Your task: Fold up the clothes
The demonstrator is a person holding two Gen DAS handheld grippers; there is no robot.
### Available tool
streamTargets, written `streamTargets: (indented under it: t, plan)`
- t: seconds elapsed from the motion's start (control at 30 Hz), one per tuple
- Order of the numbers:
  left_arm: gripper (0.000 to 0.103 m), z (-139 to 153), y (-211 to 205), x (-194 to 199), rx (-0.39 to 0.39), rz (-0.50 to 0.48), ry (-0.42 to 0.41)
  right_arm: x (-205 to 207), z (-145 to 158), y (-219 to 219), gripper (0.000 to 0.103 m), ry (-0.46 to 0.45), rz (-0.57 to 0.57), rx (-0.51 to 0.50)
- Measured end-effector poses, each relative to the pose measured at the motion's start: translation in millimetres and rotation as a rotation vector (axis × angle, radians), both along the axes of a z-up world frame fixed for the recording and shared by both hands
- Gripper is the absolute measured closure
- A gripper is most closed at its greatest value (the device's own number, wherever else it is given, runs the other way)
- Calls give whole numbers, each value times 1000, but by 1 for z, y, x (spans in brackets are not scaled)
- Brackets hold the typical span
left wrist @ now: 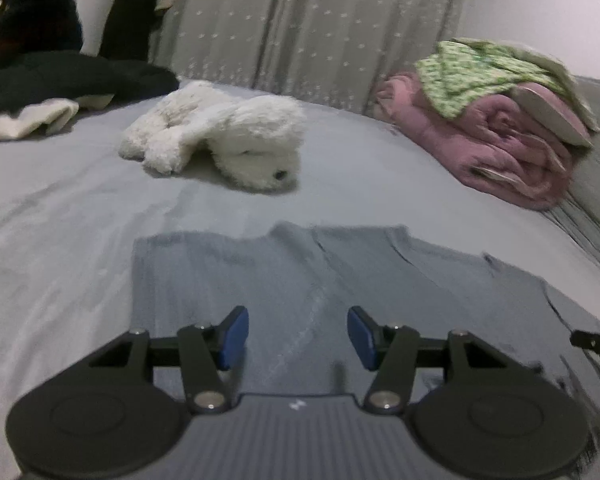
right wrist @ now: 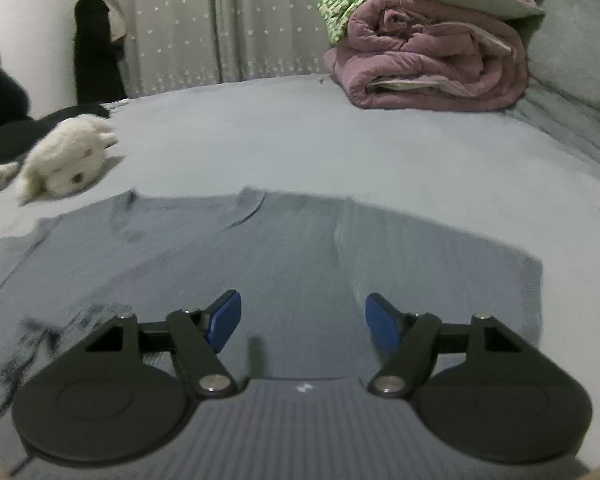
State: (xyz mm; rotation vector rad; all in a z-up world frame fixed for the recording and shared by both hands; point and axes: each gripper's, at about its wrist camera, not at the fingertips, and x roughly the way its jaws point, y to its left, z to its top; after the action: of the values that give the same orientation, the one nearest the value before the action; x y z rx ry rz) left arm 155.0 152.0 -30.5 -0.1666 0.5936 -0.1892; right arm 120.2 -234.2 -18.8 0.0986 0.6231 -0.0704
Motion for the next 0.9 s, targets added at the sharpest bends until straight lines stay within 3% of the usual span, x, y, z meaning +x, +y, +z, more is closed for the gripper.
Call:
streamTargets:
  t: [0.47,0.53,0.73,0.9]
  plan:
    - [44,-17,-14,-128,201,-119,87,-114,-6,10,30,173,78,-175]
    - [44,-14,-6,-143,190,-108,96,-131,-7,5,30,189,74,-177]
    - [44,-17,26,-160,42,-17,128,-163,-12,-28,30,187,-24,34]
    - [45,-14,21,-139,32,11,140,-152,-7,-50,32,162,-99,190]
